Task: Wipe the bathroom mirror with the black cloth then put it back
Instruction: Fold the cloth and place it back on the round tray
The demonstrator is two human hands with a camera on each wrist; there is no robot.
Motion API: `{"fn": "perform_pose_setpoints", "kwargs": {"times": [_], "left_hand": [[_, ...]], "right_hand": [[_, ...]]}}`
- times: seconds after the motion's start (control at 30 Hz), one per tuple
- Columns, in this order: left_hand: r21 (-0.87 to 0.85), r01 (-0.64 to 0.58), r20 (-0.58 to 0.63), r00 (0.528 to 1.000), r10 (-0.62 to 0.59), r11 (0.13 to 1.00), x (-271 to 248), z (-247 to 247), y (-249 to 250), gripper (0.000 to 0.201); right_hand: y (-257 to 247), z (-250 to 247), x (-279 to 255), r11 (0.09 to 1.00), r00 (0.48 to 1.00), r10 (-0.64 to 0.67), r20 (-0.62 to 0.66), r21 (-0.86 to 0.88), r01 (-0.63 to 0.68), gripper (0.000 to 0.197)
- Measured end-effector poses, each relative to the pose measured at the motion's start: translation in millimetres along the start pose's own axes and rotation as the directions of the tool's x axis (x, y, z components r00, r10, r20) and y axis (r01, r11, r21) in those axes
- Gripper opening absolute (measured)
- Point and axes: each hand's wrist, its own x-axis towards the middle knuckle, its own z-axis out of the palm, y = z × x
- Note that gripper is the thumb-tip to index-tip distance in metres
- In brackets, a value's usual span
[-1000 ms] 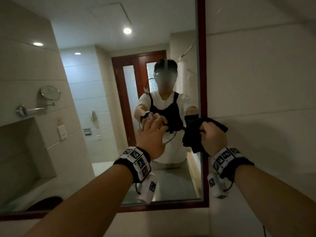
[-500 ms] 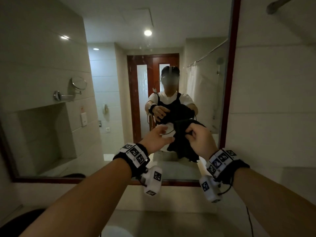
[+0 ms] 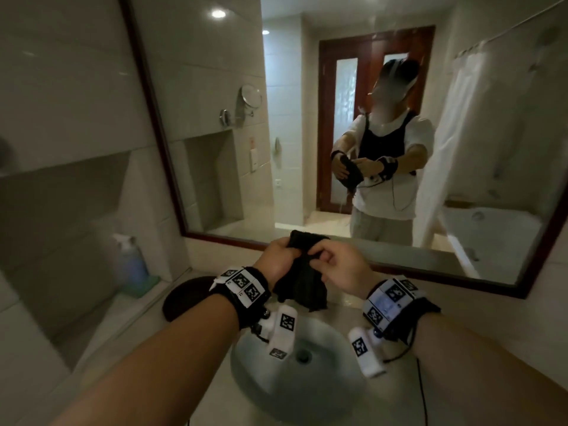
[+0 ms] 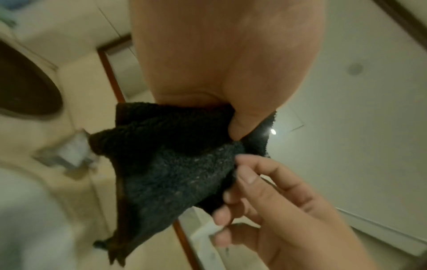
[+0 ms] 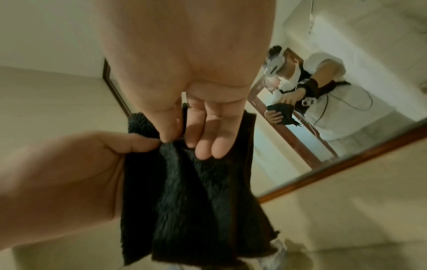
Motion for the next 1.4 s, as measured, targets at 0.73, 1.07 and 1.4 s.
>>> {"fn": "perform_pose_setpoints", "kwargs": {"times": [0.73, 1.07, 1.4], "left_hand": [[0.047, 0.399, -0.447, 0.829, -0.338, 0.916, 26.7, -236.1, -176.2, 0.03], [-0.071, 0.481, -0.296, 0.827, -0.479, 0.874, 109.6, -330.4, -250.7, 0.039], [0.025, 0.598, -0.064, 0.801, -0.596, 0.801, 217.3, -435.1, -363.9, 0.057]], "right_hand": [[74.7, 255.0, 161.8, 0.825, 0.801, 0.264, 0.537, 0.305, -0.476, 0.01], [79.3, 342.7, 223.7, 0.749, 0.76, 0.464, 0.455, 0.256, -0.611, 0.023], [120.0, 460.1, 310.3, 0.513, 0.518, 0.771, 0.372, 0.121, -0.85, 0.043]]}}
